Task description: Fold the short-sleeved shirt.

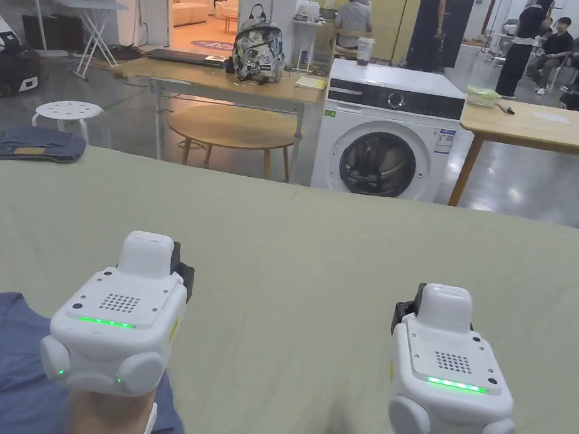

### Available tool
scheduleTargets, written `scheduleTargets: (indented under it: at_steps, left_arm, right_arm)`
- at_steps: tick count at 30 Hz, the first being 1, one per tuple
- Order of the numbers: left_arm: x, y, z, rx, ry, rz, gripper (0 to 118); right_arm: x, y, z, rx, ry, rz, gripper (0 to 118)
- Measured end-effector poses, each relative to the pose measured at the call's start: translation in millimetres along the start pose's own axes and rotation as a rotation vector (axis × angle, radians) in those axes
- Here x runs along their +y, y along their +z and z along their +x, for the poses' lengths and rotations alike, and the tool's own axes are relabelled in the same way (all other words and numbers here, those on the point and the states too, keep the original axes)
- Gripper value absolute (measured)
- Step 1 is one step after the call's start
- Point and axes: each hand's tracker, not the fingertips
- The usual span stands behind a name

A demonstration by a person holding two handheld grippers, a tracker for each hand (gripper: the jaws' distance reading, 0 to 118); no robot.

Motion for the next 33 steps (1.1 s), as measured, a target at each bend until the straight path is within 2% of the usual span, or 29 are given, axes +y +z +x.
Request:
scheduleTargets:
  at_steps: [7, 12, 21, 27, 33]
  left_arm:
    - [-7, 4, -40, 0.070, 0.005, -0.095, 0]
    - [-16, 16, -94, 0.116, 0.013, -0.192, 0]
    - [-39, 44, -205, 0.170, 0.141, -0.445, 0]
    - [-62, 42, -267, 0.170, 0.225, -0.612, 1]
    - [-82, 30, -288, 0.143, 0.279, -0.683, 44]
  right_arm:
    - [3, 4, -19, 0.053, 0.016, 0.009, 0]
    - [2, 5, -47, 0.143, 0.022, -0.006, 0]
    - [-8, 10, -102, 0.296, 0.071, -0.055, 0]
    - [-20, 11, -119, 0.334, 0.092, -0.097, 0]
    - [-33, 9, -122, 0.349, 0.128, -0.130, 0]
